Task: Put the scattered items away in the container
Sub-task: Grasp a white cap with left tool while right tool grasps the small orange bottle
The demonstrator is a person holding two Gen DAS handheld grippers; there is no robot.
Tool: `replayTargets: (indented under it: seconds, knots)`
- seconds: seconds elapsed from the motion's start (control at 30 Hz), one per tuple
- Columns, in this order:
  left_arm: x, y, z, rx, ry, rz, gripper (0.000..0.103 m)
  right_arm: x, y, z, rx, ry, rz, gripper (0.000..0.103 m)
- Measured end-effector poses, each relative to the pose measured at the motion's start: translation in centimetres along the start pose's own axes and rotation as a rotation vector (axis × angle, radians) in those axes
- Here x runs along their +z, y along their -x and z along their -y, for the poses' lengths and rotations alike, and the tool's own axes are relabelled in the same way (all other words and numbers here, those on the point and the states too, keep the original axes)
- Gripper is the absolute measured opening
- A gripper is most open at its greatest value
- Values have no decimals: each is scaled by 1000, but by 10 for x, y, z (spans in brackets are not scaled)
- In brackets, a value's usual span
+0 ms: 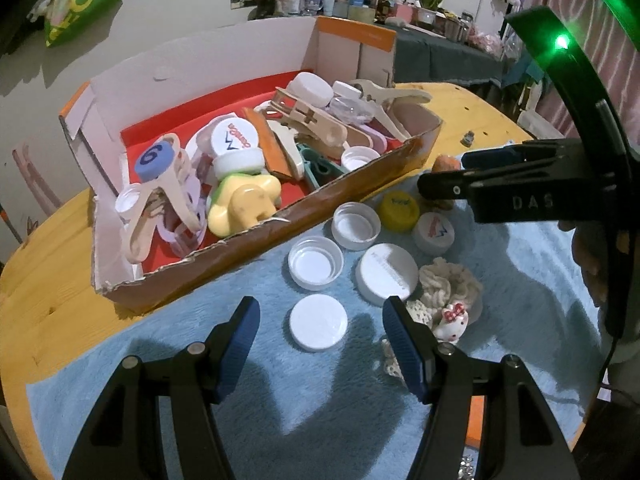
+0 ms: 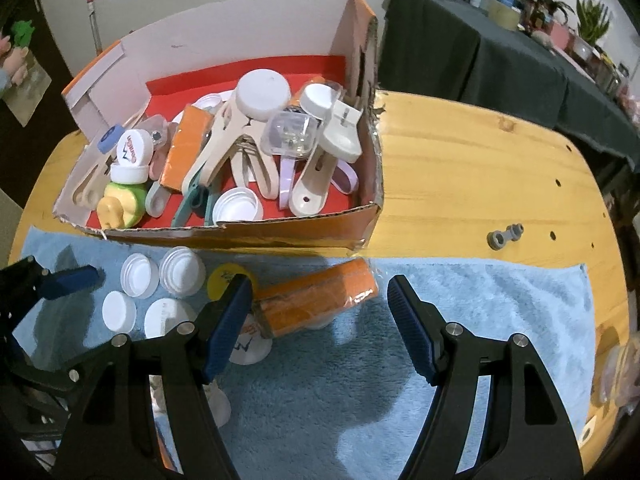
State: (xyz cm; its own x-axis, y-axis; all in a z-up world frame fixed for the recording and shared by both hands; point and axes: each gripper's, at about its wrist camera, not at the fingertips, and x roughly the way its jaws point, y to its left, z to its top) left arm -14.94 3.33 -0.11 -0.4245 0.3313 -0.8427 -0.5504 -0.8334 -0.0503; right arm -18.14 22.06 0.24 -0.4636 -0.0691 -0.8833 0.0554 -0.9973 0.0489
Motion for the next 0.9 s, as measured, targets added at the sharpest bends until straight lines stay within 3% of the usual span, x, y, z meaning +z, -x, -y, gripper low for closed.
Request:
replayTargets:
  seconds: [0.2,0.4,0.9]
  knots:
    - [-1,-1,-5,-1,12,2,67,-1,-5,2,14,-24,-14,69]
    - [1,-5,-6,-6,23,3,66,2,-7,3,36,-35,-3,59]
    - [0,-12,-6,19,10,-4,49,1,-8,1,82,-33,15,40]
